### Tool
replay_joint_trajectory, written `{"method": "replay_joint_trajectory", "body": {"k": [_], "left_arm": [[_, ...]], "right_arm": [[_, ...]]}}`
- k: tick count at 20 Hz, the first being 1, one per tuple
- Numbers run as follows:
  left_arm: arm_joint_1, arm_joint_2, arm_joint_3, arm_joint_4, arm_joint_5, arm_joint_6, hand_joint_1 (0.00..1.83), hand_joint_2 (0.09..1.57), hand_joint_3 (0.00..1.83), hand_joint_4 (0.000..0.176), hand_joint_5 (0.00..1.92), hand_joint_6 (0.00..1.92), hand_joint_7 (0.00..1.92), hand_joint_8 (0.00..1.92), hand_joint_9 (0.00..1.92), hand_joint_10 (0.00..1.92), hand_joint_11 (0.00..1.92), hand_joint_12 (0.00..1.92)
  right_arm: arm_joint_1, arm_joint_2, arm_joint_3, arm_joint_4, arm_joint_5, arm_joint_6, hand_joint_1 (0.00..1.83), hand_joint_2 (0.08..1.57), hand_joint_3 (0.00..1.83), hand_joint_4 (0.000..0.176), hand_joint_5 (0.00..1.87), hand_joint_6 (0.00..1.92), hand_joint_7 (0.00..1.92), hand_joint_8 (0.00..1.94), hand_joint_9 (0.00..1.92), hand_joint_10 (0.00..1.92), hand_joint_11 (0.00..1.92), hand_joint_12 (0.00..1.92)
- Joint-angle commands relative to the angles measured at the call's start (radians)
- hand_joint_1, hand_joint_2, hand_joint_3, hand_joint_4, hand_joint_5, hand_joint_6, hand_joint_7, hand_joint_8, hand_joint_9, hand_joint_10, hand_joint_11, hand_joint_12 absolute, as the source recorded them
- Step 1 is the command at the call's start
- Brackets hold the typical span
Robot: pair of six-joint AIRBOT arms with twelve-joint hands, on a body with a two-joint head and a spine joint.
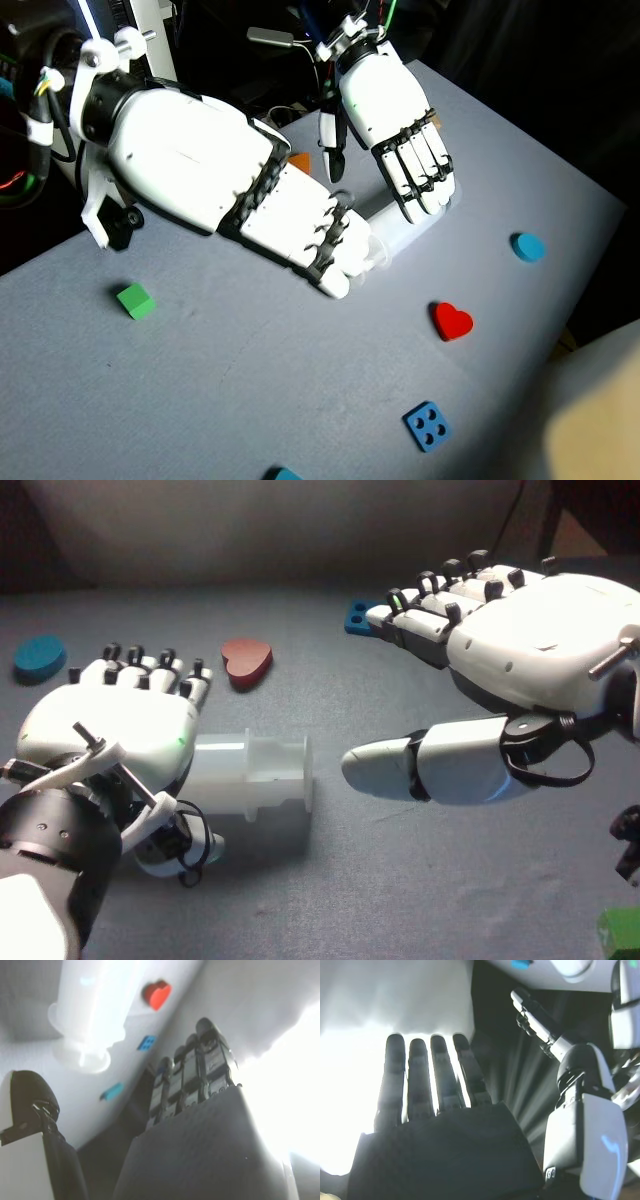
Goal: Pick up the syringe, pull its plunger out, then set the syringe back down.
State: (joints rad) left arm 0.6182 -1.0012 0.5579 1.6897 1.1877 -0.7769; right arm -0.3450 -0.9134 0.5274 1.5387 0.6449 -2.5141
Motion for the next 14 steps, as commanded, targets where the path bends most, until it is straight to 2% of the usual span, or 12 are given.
{"method": "replay_joint_trajectory", "body": {"k": [1, 3, 7, 12, 13, 14], "left_arm": [[-0.002, -0.008, 0.009, 0.092, 0.071, 0.006, 0.87, 0.95, 0.00, 0.000, 0.06, 0.00, 0.04, 0.00, 0.03, 0.00, 0.00, 0.33], [0.008, -0.022, 0.027, 0.086, 0.087, 0.006, 0.88, 0.95, 0.00, 0.000, 0.06, 0.00, 0.04, 0.00, 0.03, 0.00, 0.00, 0.33], [0.032, -0.064, 0.085, 0.086, 0.092, 0.002, 0.89, 0.95, 0.00, 0.000, 0.07, 0.00, 0.05, 0.00, 0.04, 0.00, 0.00, 0.31], [0.065, -0.106, 0.149, 0.086, 0.083, -0.004, 0.87, 0.95, 0.00, 0.000, 0.08, 0.00, 0.04, 0.00, 0.03, 0.00, 0.00, 0.21], [0.067, -0.113, 0.159, 0.086, 0.076, -0.004, 0.87, 0.96, 0.00, 0.000, 0.08, 0.00, 0.04, 0.00, 0.03, 0.00, 0.00, 0.23], [0.070, -0.123, 0.172, 0.086, 0.071, -0.004, 0.90, 0.96, 0.00, 0.000, 0.10, 0.00, 0.06, 0.00, 0.05, 0.00, 0.00, 0.34]], "right_arm": [[0.021, -0.001, -0.002, -0.074, 0.029, 0.026, 0.00, 1.00, 0.00, 0.000, 0.07, 0.00, 0.04, 0.00, 0.03, 0.00, 0.00, 0.32], [0.031, 0.000, -0.003, -0.073, 0.063, 0.054, 0.00, 1.00, 0.00, 0.000, 0.08, 0.00, 0.04, 0.00, 0.03, 0.00, 0.00, 0.32], [0.075, 0.033, -0.015, 0.004, 0.101, 0.024, 0.00, 1.01, 0.01, 0.000, 0.07, 0.00, 0.04, 0.00, 0.03, 0.00, 0.00, 0.33], [0.067, 0.034, -0.053, 0.006, 0.124, 0.010, 0.00, 1.00, 0.00, 0.000, 0.06, 0.00, 0.04, 0.00, 0.03, 0.00, 0.00, 0.32], [0.067, 0.033, -0.056, 0.006, 0.125, 0.017, 0.00, 1.00, 0.00, 0.000, 0.06, 0.00, 0.04, 0.00, 0.03, 0.00, 0.00, 0.30], [0.061, 0.029, -0.057, 0.004, 0.122, 0.006, 0.00, 1.00, 0.00, 0.000, 0.06, 0.00, 0.04, 0.00, 0.03, 0.00, 0.00, 0.31]]}}
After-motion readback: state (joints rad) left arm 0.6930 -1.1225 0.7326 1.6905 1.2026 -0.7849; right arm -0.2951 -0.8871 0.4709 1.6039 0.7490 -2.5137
